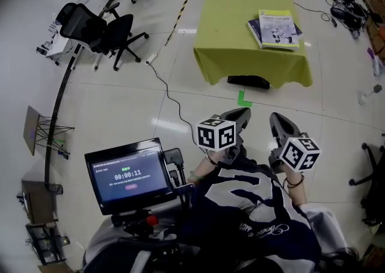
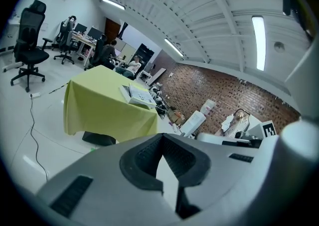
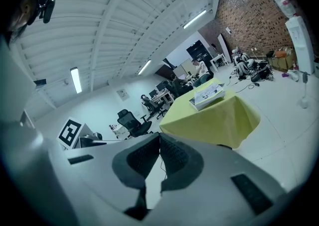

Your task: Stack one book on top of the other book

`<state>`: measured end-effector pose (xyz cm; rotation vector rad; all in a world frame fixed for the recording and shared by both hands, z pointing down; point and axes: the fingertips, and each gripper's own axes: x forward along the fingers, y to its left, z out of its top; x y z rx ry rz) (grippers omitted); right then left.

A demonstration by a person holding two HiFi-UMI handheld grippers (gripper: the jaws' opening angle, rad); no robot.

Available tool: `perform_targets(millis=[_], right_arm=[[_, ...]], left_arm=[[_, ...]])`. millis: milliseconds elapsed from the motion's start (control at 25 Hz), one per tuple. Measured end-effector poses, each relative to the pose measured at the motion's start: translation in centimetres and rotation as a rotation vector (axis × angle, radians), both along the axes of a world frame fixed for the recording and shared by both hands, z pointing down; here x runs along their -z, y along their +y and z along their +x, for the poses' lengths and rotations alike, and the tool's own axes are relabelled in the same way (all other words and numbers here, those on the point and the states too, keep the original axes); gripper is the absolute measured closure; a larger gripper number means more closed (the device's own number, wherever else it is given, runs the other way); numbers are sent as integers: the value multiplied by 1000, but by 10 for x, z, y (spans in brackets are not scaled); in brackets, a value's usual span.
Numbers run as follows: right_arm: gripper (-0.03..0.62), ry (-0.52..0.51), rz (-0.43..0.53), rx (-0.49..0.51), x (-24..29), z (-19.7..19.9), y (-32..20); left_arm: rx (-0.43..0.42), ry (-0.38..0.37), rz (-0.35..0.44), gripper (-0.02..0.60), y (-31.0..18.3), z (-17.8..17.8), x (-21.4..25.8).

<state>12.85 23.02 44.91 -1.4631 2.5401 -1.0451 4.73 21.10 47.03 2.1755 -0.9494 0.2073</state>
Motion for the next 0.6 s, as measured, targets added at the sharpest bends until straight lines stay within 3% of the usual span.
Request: perform_targets(millis=[600], right_arm=[[599, 17, -13, -11, 7, 15, 8]], left_arm=[[-47, -5, -9, 577, 6, 20, 6]])
